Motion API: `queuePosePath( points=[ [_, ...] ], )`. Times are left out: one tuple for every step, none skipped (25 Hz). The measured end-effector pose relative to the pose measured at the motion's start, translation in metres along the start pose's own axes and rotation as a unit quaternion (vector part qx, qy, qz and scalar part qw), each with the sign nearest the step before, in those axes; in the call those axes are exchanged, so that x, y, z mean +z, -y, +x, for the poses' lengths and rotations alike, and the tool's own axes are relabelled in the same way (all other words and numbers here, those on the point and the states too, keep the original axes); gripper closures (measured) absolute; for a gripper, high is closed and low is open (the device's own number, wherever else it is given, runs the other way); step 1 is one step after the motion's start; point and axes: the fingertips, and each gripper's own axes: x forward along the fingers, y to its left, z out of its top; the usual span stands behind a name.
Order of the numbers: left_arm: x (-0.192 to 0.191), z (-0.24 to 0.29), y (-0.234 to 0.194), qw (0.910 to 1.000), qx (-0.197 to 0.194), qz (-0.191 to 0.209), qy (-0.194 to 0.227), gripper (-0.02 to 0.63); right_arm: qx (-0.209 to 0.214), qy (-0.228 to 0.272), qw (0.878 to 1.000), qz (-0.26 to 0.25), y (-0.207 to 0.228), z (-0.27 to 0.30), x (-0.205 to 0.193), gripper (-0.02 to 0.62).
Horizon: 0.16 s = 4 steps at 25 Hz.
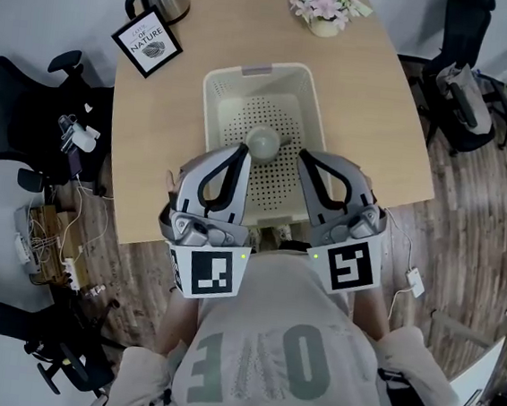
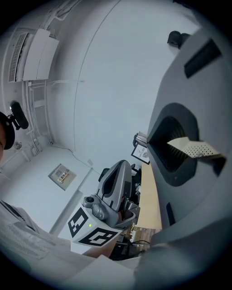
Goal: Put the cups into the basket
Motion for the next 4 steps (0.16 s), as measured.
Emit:
queuePosePath(
  points=[
    [-0.0002, -0.0006, 0.0011, 1.0000, 0.001, -0.001, 0.003, 0.598, 0.000, 0.000, 1.000, 0.000, -0.0001, -0.0002, 0.0004, 0.597],
    [-0.0003, -0.0011, 0.0017, 1.0000, 0.001, -0.002, 0.004, 0.598, -0.001, 0.001, 1.000, 0.000, 0.0000, -0.0003, 0.0010, 0.597],
    [-0.0004, -0.0016, 0.0020, 1.0000, 0.001, -0.002, 0.004, 0.598, -0.001, 0.002, 1.000, 0.000, 0.0002, -0.0003, 0.0015, 0.597],
    [-0.0005, -0.0020, 0.0022, 1.0000, 0.001, -0.002, 0.004, 0.598, -0.002, 0.002, 1.000, 0.000, 0.0004, -0.0003, 0.0021, 0.597]
  ],
)
